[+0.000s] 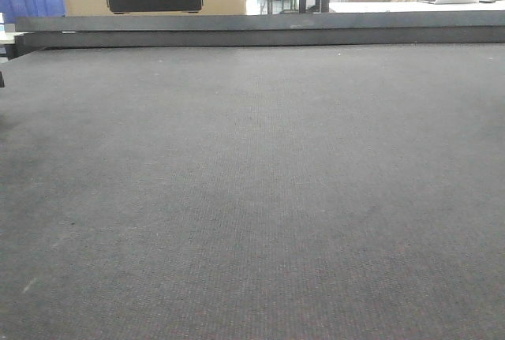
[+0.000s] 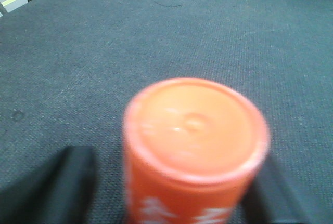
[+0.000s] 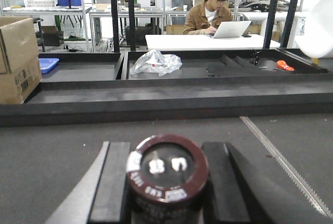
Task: Place cylindrical capacitor in blue bin on shelf
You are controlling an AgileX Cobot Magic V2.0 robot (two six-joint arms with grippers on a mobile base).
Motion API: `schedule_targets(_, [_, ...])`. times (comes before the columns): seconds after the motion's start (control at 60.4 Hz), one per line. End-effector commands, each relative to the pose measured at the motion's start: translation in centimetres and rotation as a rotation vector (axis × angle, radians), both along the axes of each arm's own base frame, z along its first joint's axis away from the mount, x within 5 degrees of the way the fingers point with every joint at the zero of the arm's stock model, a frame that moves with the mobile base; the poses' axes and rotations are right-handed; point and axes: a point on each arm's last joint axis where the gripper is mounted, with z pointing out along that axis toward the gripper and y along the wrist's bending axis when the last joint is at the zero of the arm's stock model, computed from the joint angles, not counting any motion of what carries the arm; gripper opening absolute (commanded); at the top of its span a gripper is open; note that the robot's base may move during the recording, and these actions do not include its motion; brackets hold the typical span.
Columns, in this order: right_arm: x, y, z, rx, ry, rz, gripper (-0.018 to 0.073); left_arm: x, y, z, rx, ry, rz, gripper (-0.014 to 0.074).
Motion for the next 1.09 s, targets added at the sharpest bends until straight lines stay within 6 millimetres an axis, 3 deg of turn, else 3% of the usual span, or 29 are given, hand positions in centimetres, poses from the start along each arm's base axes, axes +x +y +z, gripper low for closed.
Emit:
schedule_targets(0.0, [-0.3,0.1,0.3,-0.013,-0.001,0.002,-0.0162,0.2,0.1,0.4,-0.007,-0.026,0.008,0.0181])
schedule_targets(0.116, [-0.3,0.1,0.2,-0.011,0.015,0.005,-0.0162,0.1,0.0,1.0,0.0,-0.024,-0.003,-0.0113])
schedule_targets(0.265, [-0.3,0.1,0.1,-0.01,0.018,0.005,-0.0162,-0.7,-0.7,4.0,0.05,0.005,-0.058,-0.0109])
schedule_targets(0.464, [-0.4,0.5,-0.6,0.009,0.166,0.036,-0.0162,-3.7,-2.2,10.6,0.093,0.04,-0.096,-0.0109])
schedule_targets(0.679, [-0.6,2.8,-1.9,-0.029,0.317,0.142,-0.0162,-9.5,-5.3,17.6,0.167,0.084,-0.18,-0.0109])
schedule_targets(0.911, [-1.1,4.5,-3.1,-0.022,0.432,0.227,-0.0162,-16.0,-7.1,21.6,0.17,0.146,-0.244,-0.0109])
schedule_targets(1.076, [-2.8,5.0,-3.6,-0.011,0.44,0.254,-0.0162,-21.0,-6.7,23.9,0.166,0.164,-0.259,-0.0109])
